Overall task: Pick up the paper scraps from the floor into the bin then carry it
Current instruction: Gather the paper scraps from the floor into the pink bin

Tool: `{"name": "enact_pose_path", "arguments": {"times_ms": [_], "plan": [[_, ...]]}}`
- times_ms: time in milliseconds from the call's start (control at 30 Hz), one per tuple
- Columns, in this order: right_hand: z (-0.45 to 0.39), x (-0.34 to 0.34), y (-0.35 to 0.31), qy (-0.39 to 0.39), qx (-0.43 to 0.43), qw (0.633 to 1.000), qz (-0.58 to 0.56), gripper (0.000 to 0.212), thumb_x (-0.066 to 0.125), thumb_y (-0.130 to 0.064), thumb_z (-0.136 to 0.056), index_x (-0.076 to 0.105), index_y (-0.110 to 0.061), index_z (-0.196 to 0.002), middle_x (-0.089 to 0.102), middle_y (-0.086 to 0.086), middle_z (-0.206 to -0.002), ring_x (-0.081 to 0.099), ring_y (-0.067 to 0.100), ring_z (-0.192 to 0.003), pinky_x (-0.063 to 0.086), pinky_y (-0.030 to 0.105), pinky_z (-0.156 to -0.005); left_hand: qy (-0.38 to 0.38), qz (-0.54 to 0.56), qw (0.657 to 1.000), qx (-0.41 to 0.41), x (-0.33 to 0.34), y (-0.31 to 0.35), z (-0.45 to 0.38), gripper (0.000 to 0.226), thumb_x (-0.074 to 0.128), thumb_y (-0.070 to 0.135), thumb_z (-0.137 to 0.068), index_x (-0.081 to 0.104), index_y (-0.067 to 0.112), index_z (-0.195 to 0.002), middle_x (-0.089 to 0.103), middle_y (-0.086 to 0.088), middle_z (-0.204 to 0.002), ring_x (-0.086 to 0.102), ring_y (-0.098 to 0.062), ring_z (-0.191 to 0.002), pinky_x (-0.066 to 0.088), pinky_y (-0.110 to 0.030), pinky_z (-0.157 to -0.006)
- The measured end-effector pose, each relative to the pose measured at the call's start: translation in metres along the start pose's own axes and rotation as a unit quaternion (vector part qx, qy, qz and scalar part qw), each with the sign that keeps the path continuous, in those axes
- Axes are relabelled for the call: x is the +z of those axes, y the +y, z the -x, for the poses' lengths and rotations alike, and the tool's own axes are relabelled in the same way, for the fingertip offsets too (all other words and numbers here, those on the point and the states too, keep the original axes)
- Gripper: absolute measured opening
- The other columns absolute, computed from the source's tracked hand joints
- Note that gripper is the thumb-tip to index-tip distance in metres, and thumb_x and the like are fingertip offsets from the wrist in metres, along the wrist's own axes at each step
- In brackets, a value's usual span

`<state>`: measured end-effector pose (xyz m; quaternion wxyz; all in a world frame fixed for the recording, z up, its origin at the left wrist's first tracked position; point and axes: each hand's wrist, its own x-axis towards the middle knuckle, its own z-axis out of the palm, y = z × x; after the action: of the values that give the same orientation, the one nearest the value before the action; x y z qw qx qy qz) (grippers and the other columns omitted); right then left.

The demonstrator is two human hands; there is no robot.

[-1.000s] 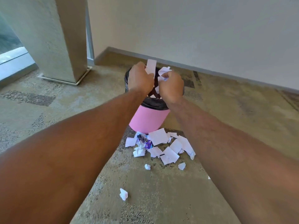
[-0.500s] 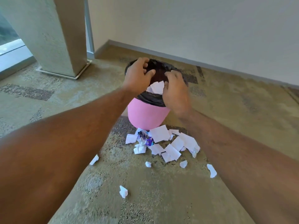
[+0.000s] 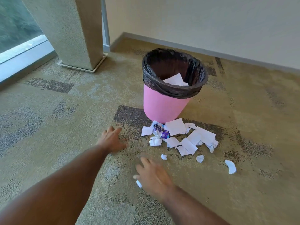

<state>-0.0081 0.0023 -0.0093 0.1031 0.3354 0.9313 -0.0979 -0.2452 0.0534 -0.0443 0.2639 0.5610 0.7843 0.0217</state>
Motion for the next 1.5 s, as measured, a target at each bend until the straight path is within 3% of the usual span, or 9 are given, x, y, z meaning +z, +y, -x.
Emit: {"name": "enact_pose_path", "arguments": {"times_ms": [133, 300, 467, 633, 833, 967, 1100, 1367, 1500], "plan": [[0.009, 0.009, -0.011, -0.07, 0.017, 0.997, -0.017, 0.062, 0.047, -0.051, -0.101, 0.042, -0.007, -0.144, 0.034, 0.019, -0.15, 0.054, 0.035, -0.118, 0.053, 0.052, -0.094, -0.067, -0.061, 0.996, -0.004, 0.016, 0.0, 0.011, 0.094, 0.077, 0.046, -0.082, 0.024, 0.024, -0.157, 0.021, -0.016, -0.159, 0.024, -0.045, -0.145, 0.032, -0.061, -0.114], [0.017, 0.021, -0.016, -0.053, 0.0, 0.998, -0.018, 0.053, 0.065, -0.03, -0.095, 0.048, -0.005, -0.138, 0.045, 0.019, -0.135, 0.06, 0.03, -0.098, 0.059, 0.047, -0.081, 0.004, -0.073, 0.997, 0.006, 0.03, -0.004, 0.017, 0.05, 0.049, -0.005, -0.092, 0.047, 0.016, -0.138, 0.038, -0.016, -0.144, 0.039, -0.04, -0.133, 0.045, -0.057, -0.107], [0.022, 0.025, -0.021, -0.037, -0.008, 0.999, -0.029, 0.032, 0.057, 0.011, -0.089, 0.054, 0.0, -0.119, 0.047, 0.019, -0.119, 0.057, 0.031, -0.091, 0.051, 0.038, -0.067, 0.041, -0.109, 0.993, 0.014, 0.034, -0.004, 0.023, 0.039, 0.048, -0.002, -0.098, 0.046, 0.009, -0.136, 0.037, -0.02, -0.145, 0.04, -0.039, -0.133, 0.046, -0.052, -0.107], [0.026, 0.031, -0.027, -0.034, -0.01, 0.999, -0.033, 0.033, 0.059, 0.015, -0.086, 0.053, -0.001, -0.114, 0.046, 0.017, -0.11, 0.055, 0.028, -0.087, 0.05, 0.037, -0.067, 0.043, -0.186, 0.981, 0.019, 0.033, 0.013, 0.039, 0.039, 0.039, 0.0, -0.102, 0.045, 0.003, -0.141, 0.042, -0.018, -0.144, 0.036, -0.039, -0.14, 0.032, -0.048, -0.117], [0.026, 0.023, -0.02, -0.027, 0.023, 0.998, -0.056, 0.023, 0.057, 0.015, -0.085, 0.054, -0.003, -0.1, 0.049, 0.011, -0.098, 0.054, 0.025, -0.086, 0.054, 0.038, -0.068, 0.013, -0.153, 0.987, 0.042, 0.034, 0.012, 0.049, 0.025, 0.049, 0.006, -0.098, 0.059, 0.009, -0.121, 0.05, -0.013, -0.13, 0.052, -0.031, -0.117, 0.048, -0.04, -0.097], [0.018, -0.001, 0.009, 0.075, 0.106, 0.988, -0.086, 0.02, 0.055, 0.003, -0.093, 0.056, -0.014, -0.104, 0.052, -0.001, -0.099, 0.053, 0.015, -0.081, 0.044, 0.024, -0.058, 0.02, -0.076, 0.994, 0.078, 0.03, 0.033, 0.052, 0.021, 0.062, 0.001, -0.092, 0.06, 0.009, -0.111, 0.053, -0.01, -0.122, 0.056, -0.024, -0.106, 0.053, -0.038, -0.098], [0.004, -0.043, 0.048, 0.194, 0.202, 0.954, -0.108, 0.034, 0.053, -0.006, -0.098, 0.057, -0.02, -0.128, 0.056, -0.001, -0.116, 0.06, 0.021, -0.09, 0.053, 0.04, -0.072, 0.108, 0.035, 0.985, 0.127, -0.003, 0.08, 0.049, 0.017, 0.069, 0.006, -0.085, 0.062, 0.011, -0.101, 0.054, -0.007, -0.113, 0.057, -0.02, -0.093, 0.056, -0.036, -0.087], [-0.023, -0.173, 0.094, 0.452, 0.217, 0.856, -0.125, 0.015, 0.05, -0.002, -0.096, 0.047, -0.016, -0.099, 0.053, 0.003, -0.098, 0.051, 0.025, -0.072, 0.04, 0.041, -0.053, 0.394, 0.174, 0.837, 0.337, -0.117, 0.195, 0.044, 0.016, 0.066, 0.002, -0.083, 0.062, 0.006, -0.098, 0.052, -0.007, -0.111, 0.051, -0.018, -0.095, 0.044, -0.025, -0.079], [-0.038, -0.212, 0.12, 0.477, 0.202, 0.851, -0.092, 0.019, 0.051, 0.007, -0.089, 0.053, -0.011, -0.095, 0.053, 0.008, -0.097, 0.045, 0.024, -0.069, 0.027, 0.033, -0.052, 0.425, 0.177, 0.82, 0.34, -0.159, 0.231, 0.019, 0.016, 0.063, 0.002, -0.087, 0.063, 0.006, -0.103, 0.052, -0.01, -0.115, 0.053, -0.023, -0.098, 0.046, -0.03, -0.083]]}}
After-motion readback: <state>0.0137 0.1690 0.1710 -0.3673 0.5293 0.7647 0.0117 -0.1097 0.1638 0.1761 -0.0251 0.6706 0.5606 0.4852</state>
